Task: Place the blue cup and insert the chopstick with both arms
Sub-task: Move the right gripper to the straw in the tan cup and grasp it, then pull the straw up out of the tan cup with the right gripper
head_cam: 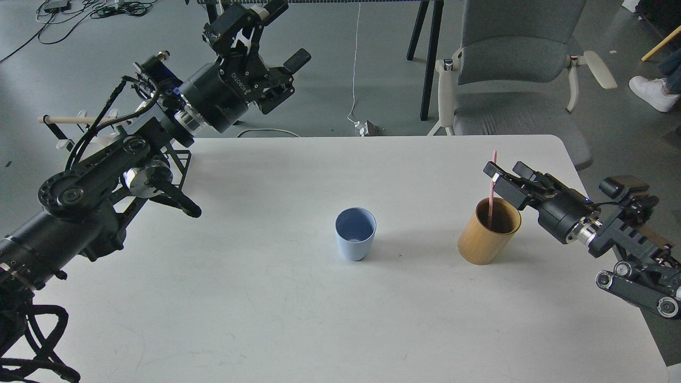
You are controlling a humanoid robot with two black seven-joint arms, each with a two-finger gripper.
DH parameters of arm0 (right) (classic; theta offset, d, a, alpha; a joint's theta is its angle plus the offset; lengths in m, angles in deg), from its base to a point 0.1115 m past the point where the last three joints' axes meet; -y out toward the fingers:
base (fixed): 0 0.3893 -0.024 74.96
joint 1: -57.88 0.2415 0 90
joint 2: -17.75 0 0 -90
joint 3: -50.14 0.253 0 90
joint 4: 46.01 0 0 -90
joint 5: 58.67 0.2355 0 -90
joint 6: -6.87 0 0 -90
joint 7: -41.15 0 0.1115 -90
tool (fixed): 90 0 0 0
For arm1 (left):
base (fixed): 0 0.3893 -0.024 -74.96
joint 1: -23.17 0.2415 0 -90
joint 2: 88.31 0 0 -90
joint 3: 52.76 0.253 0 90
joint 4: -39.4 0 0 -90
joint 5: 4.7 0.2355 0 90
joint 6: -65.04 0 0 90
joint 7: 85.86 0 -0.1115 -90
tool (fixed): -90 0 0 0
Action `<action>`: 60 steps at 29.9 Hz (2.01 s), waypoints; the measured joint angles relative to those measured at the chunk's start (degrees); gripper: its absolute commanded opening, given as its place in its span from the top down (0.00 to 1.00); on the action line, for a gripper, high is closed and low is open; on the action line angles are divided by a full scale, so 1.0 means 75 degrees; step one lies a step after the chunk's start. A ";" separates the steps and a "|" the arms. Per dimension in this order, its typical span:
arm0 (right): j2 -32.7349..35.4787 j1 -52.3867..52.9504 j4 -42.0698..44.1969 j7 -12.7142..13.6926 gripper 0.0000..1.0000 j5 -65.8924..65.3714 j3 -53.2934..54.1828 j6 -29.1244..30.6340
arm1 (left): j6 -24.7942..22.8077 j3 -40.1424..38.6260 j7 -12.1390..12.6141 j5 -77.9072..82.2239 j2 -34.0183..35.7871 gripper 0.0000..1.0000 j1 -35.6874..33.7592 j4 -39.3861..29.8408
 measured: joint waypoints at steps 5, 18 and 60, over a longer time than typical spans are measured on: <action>-0.0409 0.0012 0.0234 0.0000 0.40 -0.0002 -0.0068 0.0000 | 0.0000 -0.0001 0.0000 -0.0001 -0.0027 0.06 0.0055 0.0022; -0.0573 0.0120 0.0390 0.0000 0.77 0.0009 -0.0101 0.0002 | 0.0000 -0.0012 0.0000 -0.0012 -0.0036 0.06 0.0269 0.0048; 0.3343 0.1107 -0.3530 0.0000 1.00 0.0706 0.1905 0.0002 | 0.0003 0.0032 -0.0001 -0.0284 -0.0149 0.05 0.0868 0.1167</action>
